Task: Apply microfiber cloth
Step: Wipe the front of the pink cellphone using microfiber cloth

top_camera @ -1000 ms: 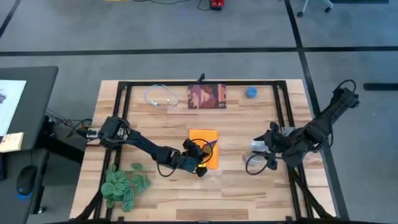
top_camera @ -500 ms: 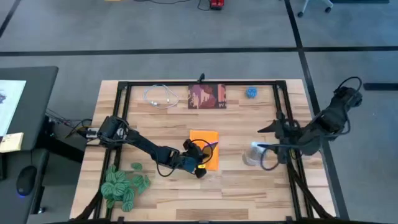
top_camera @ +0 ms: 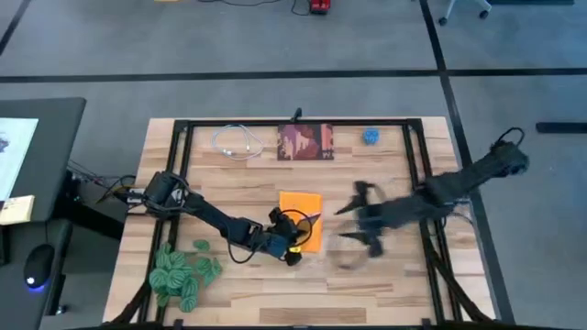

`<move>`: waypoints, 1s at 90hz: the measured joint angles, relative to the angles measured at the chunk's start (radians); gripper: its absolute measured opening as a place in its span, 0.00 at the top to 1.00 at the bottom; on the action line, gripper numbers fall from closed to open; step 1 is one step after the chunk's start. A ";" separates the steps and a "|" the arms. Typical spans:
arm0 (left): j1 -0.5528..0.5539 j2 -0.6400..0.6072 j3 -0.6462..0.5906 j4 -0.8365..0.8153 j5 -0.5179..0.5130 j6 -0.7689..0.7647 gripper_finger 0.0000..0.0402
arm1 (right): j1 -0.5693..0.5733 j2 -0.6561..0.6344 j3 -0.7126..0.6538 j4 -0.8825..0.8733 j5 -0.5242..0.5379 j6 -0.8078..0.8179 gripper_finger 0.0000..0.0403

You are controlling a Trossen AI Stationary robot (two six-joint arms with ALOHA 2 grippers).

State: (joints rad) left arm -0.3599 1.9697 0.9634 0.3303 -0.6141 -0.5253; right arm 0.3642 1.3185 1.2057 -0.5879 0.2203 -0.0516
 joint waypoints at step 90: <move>-0.054 -0.032 0.000 -0.052 -0.047 0.110 0.88 | -0.219 0.298 0.001 0.085 -0.267 -0.142 0.95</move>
State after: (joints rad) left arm -0.4141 1.9380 0.9630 0.2779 -0.6609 -0.4150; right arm 0.1452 1.6162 1.2062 -0.5028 -0.0468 -0.1936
